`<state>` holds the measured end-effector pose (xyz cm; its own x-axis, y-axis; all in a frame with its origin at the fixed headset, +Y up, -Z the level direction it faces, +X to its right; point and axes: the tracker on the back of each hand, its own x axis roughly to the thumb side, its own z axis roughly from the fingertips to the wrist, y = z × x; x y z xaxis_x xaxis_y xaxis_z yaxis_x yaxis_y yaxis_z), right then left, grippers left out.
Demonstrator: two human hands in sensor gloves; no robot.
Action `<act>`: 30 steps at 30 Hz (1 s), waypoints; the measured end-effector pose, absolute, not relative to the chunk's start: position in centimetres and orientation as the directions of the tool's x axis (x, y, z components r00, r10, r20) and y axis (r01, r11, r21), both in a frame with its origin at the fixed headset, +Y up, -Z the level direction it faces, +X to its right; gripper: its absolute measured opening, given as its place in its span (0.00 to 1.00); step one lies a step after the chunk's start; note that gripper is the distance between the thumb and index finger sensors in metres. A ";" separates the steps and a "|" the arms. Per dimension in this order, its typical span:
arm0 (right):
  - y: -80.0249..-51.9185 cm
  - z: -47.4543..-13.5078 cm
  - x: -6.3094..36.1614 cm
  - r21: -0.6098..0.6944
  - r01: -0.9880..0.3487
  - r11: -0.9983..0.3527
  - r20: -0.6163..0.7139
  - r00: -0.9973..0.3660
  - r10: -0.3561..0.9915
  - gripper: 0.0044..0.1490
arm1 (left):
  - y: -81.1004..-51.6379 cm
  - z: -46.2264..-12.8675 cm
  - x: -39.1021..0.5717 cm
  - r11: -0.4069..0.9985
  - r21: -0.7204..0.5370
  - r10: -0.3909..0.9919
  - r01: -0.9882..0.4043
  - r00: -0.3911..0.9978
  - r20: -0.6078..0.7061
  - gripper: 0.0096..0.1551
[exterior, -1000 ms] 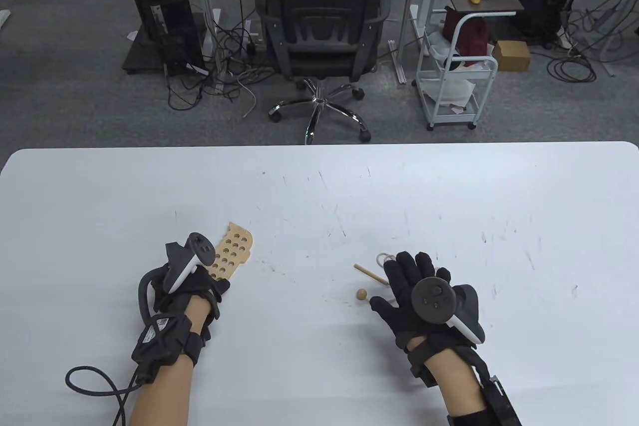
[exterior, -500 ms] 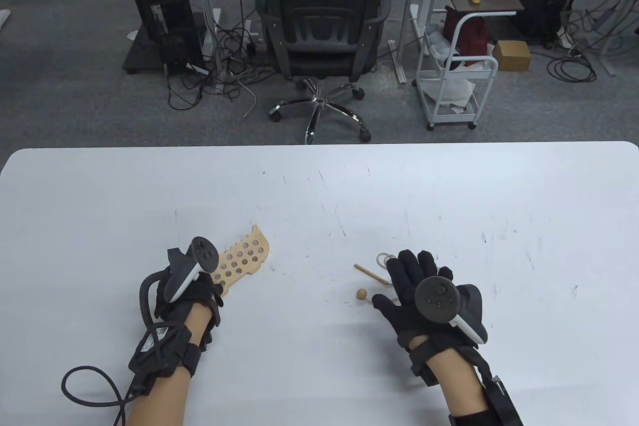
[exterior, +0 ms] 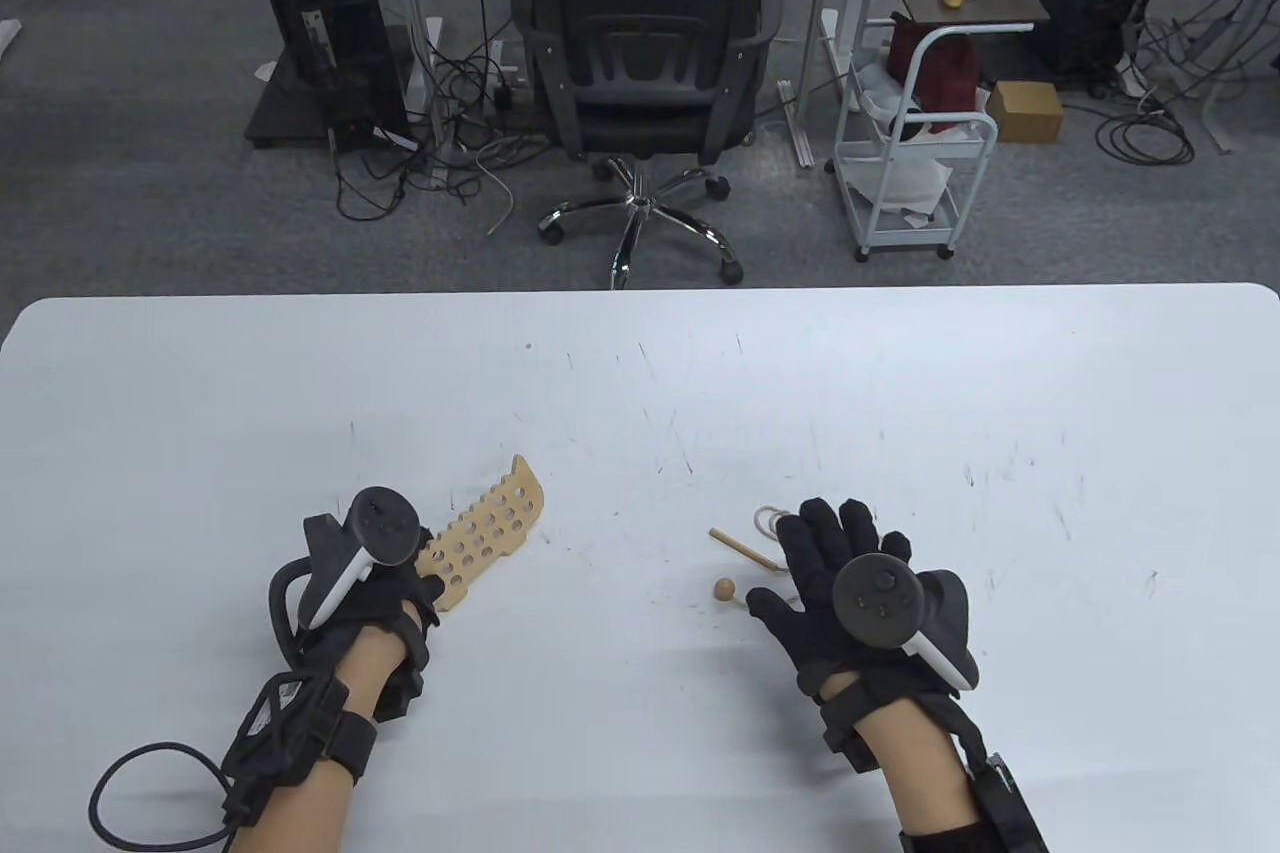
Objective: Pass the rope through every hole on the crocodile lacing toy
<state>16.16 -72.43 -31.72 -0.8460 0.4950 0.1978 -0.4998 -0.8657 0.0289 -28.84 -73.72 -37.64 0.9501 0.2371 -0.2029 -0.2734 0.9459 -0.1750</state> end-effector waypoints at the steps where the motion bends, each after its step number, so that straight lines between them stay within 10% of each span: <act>1: -72.4 -31.7 16.1 0.026 -0.495 -0.868 0.198 -0.849 0.490 0.51 | -73.7 -37.4 -28.8 0.944 -0.153 0.262 -0.291 0.947 -0.187 0.33; 18: -72.0 -31.4 16.2 -0.020 -0.476 -0.879 0.211 -0.862 0.461 0.51 | -67.8 -34.3 -28.9 0.703 0.156 0.695 -0.694 0.716 0.056 0.34; 30: -72.0 -31.3 16.4 -0.047 -0.464 -0.884 0.192 -0.873 0.448 0.52 | -68.6 -32.8 -29.2 0.457 0.122 0.833 -0.881 0.472 0.287 0.34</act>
